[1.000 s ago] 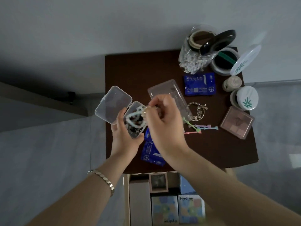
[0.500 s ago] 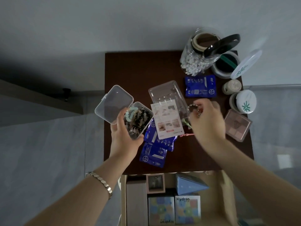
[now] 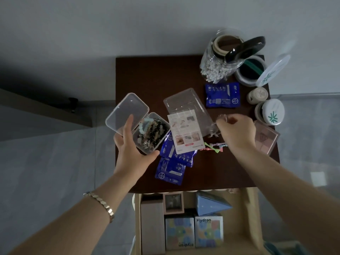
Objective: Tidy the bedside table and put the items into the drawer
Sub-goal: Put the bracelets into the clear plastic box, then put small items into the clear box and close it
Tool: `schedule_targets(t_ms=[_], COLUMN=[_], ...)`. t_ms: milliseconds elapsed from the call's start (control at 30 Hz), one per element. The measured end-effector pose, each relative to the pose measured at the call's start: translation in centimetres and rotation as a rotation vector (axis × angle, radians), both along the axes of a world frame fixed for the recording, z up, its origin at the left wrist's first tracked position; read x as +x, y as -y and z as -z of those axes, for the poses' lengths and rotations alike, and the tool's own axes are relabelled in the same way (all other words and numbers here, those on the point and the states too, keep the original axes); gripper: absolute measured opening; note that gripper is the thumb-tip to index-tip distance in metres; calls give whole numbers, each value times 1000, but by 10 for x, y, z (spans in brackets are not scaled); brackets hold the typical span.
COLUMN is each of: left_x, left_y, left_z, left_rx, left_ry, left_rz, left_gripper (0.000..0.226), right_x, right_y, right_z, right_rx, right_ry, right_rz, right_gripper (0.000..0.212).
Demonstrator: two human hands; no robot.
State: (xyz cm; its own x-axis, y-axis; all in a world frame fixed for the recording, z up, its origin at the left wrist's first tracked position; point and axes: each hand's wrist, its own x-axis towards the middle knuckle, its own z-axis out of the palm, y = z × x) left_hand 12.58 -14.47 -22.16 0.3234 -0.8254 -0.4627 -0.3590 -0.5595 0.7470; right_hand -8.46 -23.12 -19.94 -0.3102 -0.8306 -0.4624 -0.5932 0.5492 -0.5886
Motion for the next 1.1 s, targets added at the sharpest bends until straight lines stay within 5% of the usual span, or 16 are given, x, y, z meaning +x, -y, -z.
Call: schedule_targets(t_ms=[167,300,400,500,633,767,967,1100], left_x=[19,32,36,37,30,25,20,18], left_y=[-8,-8,-5,-1,-7,-12,-15,-14], left_z=[-12,-17,-19,-24,-23,-7,3,4], left_rx=[-159,-258,-363,-416,-379,-364,-361,-331], left_ry=[50,65,111,168,328,623,899,823], left_rz=[20,-13,3,84,451,661,788,743], left_gripper=[113,114,109,94,54,36,53,48], right_x=[47,87,106,108,97,85,86,77], right_y=[-14,-21,-27,-35,-37,-39,-52,-59], right_z=[-64,-68,-44,-23,-17,-14,-4,1], right_rx=[-152,1,157,191,84,168,177,195], right_ry=[323,487,412,299,321,342,279,261], right_rz=[-121,-193,-331,-350,-148,-59,-233,-255], right_gripper=[11,20,12,29,29,29,24,24])
